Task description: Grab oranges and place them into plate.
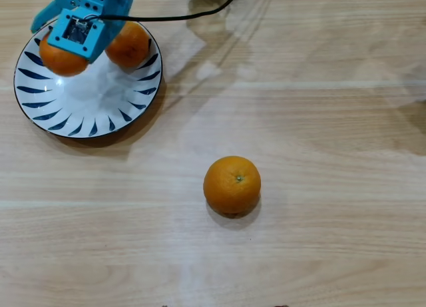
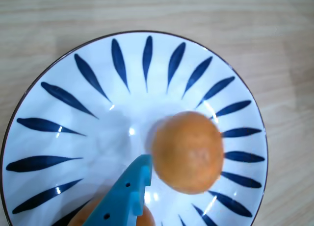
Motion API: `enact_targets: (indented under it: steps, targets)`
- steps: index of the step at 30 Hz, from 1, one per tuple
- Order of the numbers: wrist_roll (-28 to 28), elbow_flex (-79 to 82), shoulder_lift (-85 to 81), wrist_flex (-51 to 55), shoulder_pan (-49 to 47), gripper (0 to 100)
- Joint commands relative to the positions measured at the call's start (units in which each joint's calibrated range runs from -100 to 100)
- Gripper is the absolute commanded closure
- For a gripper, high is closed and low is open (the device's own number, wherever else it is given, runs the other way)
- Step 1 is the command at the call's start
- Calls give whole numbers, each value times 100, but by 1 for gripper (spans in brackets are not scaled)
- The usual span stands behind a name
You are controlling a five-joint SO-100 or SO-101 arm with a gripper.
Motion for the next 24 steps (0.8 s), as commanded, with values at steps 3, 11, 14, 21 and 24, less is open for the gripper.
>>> enact_targets:
  steps: [3,11,14,21,24]
  targets:
    - [-23,-57,-246,-132,5,42]
    - [-23,-211,-280,-124,-503,42]
    - [-29,-420,-263,-124,-995,46]
    - [-222,-1207,134,-98,-2148,78]
    - [-520,-1732,557,418,-2697,77]
